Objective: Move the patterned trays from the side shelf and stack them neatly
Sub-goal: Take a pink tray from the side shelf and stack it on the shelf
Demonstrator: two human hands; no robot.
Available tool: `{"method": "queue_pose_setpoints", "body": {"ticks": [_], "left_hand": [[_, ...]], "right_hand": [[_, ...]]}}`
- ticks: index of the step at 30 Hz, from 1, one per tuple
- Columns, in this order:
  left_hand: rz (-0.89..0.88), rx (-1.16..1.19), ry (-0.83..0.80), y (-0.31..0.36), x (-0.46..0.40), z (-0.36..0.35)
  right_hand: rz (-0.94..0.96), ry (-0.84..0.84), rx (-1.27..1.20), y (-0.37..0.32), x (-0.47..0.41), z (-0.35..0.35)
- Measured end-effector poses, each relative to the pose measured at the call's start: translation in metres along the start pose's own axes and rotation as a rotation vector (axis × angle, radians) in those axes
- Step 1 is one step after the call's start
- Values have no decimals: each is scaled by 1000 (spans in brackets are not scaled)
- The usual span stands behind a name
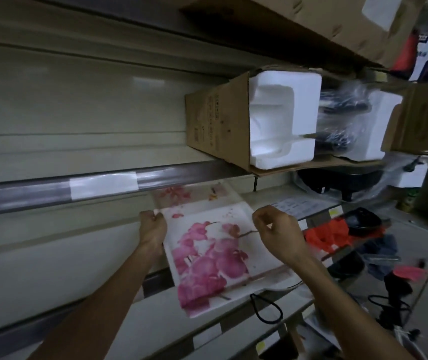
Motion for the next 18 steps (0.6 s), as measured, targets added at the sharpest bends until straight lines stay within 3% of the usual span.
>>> {"method": "queue_pose_setpoints", "body": {"ticks": [4, 10, 18], "left_hand": [[-58, 11, 128, 3, 31, 31], [-155, 55, 244, 5, 84, 75], [-123, 83, 354, -28, 161, 146]], "right_hand": [[-166, -138, 119, 35, 8, -6], [-273, -367, -328, 21, 36, -35], [-240, -324, -390, -14, 65, -71]]}}
Point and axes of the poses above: each hand's wrist, its own x-axis away from the middle knuckle, its own z-axis out of the back of the hand, y = z × x, the point moved 8 cm from there along -x, towards the middle knuckle, and after that the axes turned 12 degrees about z, right-handed, at the moved point
